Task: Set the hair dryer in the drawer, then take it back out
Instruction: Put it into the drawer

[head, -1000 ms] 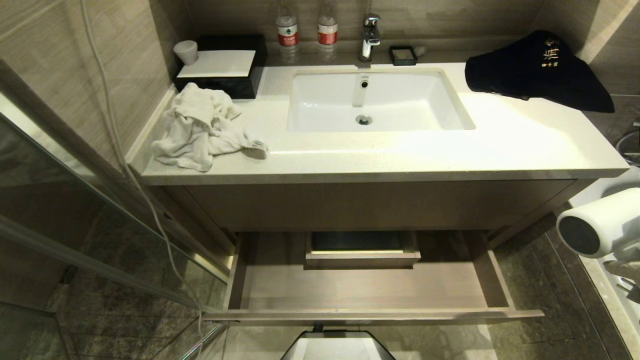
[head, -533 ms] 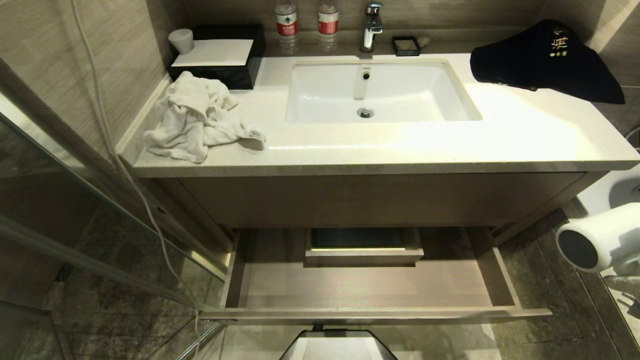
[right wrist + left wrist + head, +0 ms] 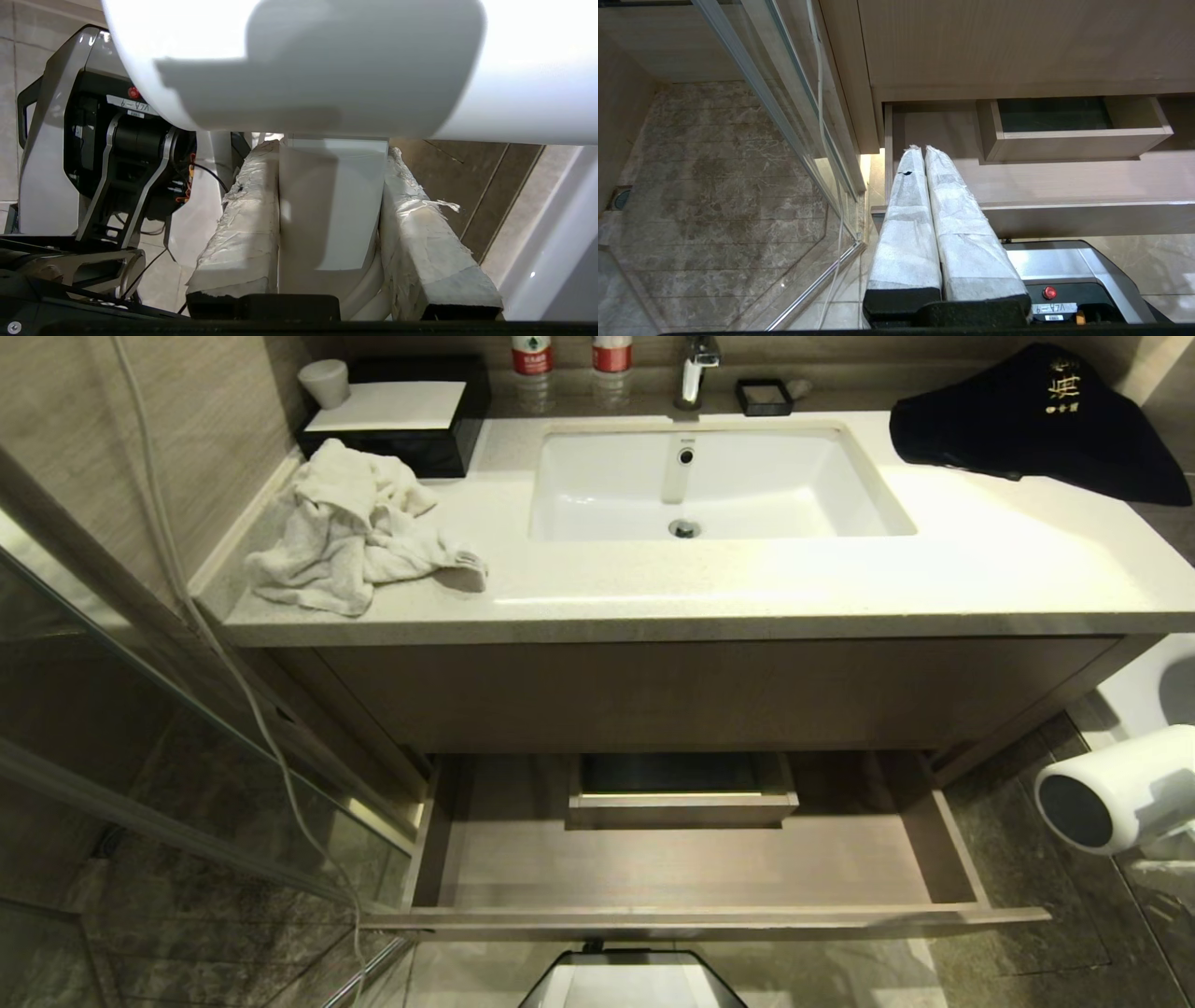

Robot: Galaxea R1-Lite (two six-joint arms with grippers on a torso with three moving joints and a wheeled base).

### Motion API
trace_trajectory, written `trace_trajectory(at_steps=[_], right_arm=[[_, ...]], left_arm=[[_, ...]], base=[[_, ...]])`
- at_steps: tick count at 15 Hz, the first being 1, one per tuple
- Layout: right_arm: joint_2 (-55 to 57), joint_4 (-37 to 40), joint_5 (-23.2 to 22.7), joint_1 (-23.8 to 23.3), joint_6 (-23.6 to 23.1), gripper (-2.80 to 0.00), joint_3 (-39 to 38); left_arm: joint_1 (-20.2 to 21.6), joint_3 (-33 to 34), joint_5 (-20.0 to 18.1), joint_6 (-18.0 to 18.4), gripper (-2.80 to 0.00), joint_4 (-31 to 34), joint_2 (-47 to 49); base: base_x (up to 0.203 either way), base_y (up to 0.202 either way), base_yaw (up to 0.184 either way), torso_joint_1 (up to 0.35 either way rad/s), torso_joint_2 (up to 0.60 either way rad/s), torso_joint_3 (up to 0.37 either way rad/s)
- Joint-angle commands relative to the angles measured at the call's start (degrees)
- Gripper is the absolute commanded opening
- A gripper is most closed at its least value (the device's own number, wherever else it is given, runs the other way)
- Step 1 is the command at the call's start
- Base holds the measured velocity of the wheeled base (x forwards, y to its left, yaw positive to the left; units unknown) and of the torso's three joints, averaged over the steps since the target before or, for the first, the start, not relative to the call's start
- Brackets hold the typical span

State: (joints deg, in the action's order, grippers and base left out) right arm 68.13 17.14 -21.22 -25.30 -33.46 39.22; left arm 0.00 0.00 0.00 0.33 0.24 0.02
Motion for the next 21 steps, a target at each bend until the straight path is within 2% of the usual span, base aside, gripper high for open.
trace_trajectory(at_steps=[1, 15, 21], right_arm=[[0.2, 0.0, -0.1, -0.1, 0.0, -2.8, -0.1], [0.1, 0.1, -0.1, -0.1, 0.3, -2.8, -0.5], [0.6, -0.6, -0.1, -0.3, 0.3, -2.8, -0.1]], left_arm=[[0.0, 0.1, 0.0, 0.0, -2.8, 0.0, 0.0], [0.0, 0.1, 0.0, 0.0, -2.8, 0.0, 0.1], [0.0, 0.1, 0.0, 0.0, -2.8, 0.0, 0.1]], base=[[0.0, 0.0, 0.0, -0.222, 0.37, 0.146], [0.0, 0.0, 0.0, -0.311, 0.49, 0.176], [0.0, 0.0, 0.0, -0.141, 0.39, 0.254]])
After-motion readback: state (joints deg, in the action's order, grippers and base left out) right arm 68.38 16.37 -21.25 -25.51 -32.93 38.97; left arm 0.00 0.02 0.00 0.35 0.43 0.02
